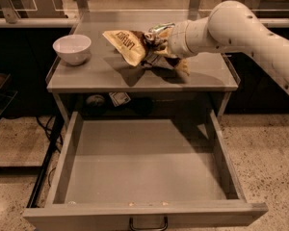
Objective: Pick brown chip bag from top drawer and place on counter
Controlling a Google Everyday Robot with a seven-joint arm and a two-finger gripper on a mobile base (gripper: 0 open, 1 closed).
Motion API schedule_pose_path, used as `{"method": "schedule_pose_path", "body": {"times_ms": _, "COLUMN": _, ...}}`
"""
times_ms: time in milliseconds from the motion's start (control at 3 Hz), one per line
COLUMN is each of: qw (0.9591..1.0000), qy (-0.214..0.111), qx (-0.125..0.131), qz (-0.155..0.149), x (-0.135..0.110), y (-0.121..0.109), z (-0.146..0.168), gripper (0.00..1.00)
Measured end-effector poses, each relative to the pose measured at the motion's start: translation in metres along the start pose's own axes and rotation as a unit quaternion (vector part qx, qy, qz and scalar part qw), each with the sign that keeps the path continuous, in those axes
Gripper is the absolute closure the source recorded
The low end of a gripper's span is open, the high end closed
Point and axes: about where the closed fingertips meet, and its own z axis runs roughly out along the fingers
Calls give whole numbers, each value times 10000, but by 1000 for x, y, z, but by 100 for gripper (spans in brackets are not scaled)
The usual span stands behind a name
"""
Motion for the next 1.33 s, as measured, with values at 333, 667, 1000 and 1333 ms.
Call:
{"method": "schedule_pose_path", "body": {"times_ms": 333, "qw": 10000, "qy": 0, "qx": 0, "qz": 0, "x": 0, "y": 0, "z": 0, "gripper": 50}}
{"method": "schedule_pose_path", "body": {"times_ms": 667, "qw": 10000, "qy": 0, "qx": 0, "qz": 0, "x": 0, "y": 0, "z": 0, "gripper": 27}}
{"method": "schedule_pose_path", "body": {"times_ms": 1000, "qw": 10000, "qy": 0, "qx": 0, "qz": 0, "x": 0, "y": 0, "z": 0, "gripper": 4}}
{"method": "schedule_pose_path", "body": {"times_ms": 1333, "qw": 10000, "qy": -1, "qx": -2, "qz": 0, "x": 0, "y": 0, "z": 0, "gripper": 0}}
